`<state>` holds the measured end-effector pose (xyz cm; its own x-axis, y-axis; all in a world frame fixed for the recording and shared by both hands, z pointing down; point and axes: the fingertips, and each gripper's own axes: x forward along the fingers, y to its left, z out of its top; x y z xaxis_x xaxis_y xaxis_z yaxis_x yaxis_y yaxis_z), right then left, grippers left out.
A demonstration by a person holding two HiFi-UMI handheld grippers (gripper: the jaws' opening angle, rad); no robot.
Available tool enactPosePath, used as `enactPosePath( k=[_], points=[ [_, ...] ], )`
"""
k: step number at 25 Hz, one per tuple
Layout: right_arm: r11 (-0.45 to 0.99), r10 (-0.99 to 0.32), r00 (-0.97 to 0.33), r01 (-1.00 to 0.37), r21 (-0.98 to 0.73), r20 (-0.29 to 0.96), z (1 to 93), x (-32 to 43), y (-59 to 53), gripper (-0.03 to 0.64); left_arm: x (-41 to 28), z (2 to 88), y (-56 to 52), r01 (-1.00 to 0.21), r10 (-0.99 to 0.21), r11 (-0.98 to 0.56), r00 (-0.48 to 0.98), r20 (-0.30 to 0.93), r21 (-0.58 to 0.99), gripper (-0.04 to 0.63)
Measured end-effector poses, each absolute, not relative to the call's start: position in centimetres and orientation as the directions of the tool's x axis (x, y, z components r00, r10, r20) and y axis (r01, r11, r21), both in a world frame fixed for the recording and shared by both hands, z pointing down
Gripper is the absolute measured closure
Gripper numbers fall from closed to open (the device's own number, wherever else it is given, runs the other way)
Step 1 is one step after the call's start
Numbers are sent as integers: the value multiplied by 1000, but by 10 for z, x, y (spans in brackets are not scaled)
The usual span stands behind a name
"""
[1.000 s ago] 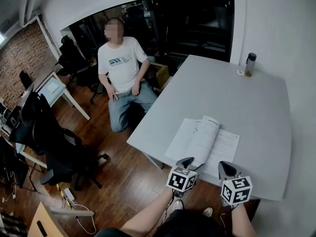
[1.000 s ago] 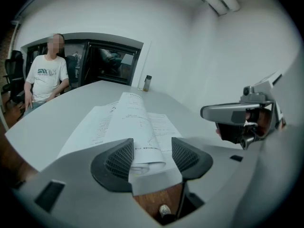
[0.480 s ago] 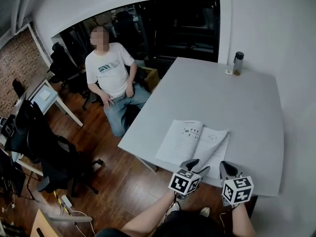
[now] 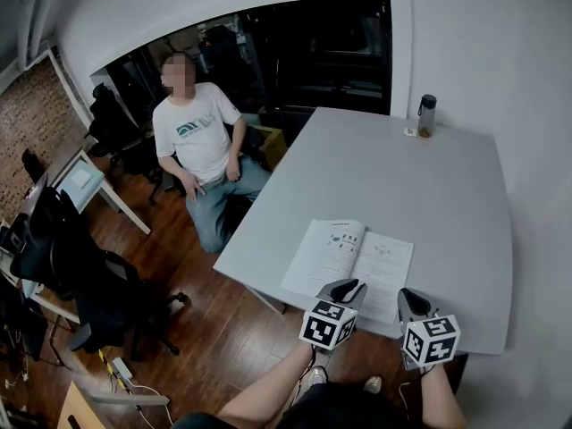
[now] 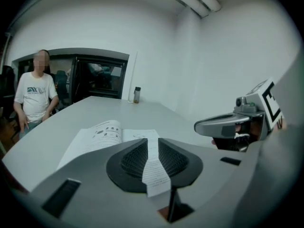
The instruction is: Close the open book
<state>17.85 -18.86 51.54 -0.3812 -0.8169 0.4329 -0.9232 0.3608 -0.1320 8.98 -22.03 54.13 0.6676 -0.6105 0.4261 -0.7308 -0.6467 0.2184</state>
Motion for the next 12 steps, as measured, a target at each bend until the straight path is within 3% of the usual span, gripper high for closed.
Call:
enactPosePath(
  k=[4, 12],
  points=[
    [391, -803, -409, -911, -134, 433, 515, 162, -195, 614, 57, 548, -231, -786, -657, -588, 601, 455, 188, 589],
    [445, -775, -460, -884, -142, 434, 521, 122, -211, 614, -12, 585, -246, -861, -688, -486, 483, 542, 150, 591]
  ],
)
